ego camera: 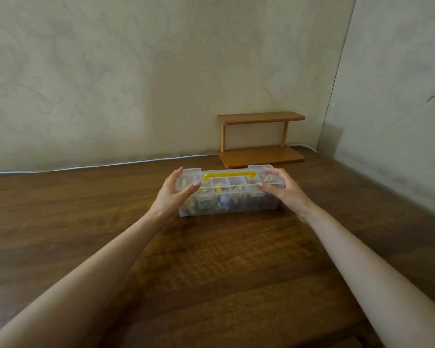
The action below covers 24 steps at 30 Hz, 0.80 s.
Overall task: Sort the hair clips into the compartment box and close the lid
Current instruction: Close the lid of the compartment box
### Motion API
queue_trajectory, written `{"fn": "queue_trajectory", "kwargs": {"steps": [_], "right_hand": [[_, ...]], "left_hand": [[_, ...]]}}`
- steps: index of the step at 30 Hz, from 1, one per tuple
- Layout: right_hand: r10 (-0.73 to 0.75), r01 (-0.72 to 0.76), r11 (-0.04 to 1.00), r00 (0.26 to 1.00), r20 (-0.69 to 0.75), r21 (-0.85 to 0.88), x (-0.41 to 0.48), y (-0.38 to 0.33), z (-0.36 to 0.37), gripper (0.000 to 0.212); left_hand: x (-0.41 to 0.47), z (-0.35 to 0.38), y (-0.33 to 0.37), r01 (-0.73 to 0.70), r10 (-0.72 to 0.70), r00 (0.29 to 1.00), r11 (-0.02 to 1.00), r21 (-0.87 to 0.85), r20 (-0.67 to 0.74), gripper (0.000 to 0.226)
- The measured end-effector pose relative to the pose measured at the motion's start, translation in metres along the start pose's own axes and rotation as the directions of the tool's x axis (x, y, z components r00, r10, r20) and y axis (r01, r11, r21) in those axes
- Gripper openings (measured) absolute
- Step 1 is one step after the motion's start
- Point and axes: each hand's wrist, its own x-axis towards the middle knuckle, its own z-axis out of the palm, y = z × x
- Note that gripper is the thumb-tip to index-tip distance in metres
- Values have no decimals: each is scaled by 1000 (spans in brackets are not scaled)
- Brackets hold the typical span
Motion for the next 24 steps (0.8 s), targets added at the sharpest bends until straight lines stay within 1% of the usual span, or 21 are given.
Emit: {"fn": "queue_trajectory", "kwargs": {"steps": [2, 6, 10, 14, 16, 18, 21, 24], "right_hand": [[4, -4, 1000, 1000, 0, 19, -2, -3, 1, 55], [31, -30, 997, 999, -11, 71, -5, -3, 3, 49], [38, -36, 994, 999, -25, 100, -6, -5, 5, 46], [59, -50, 990, 996, -61, 129, -8, -9, 7, 43], [54, -41, 989, 994, -92, 142, -9, -8, 10, 41], [34, -17, 990, 992, -120, 141, -11, -6, 12, 38], [-32, 46, 994, 990, -137, 96, -14, -3, 15, 37], [-105, 106, 994, 985, -140, 1, -15, 0, 13, 44]], "left_hand": [[-1, -1, 0, -35, 35, 999, 999, -12, 25, 79], [-3, -1, -3, -102, 100, 993, 994, 24, 57, 72], [-4, -1, -5, -85, 83, 995, 996, 21, 61, 69], [-5, 0, -2, -86, 84, 995, 996, 25, 61, 75], [-5, -1, -5, -88, 85, 995, 995, 54, 59, 85], [-4, -3, -8, -97, 92, 994, 991, 96, 58, 95], [-5, -1, -7, -118, 115, 993, 977, 179, 22, 89], [-6, 0, -4, -115, 113, 993, 972, 204, 23, 87]]}}
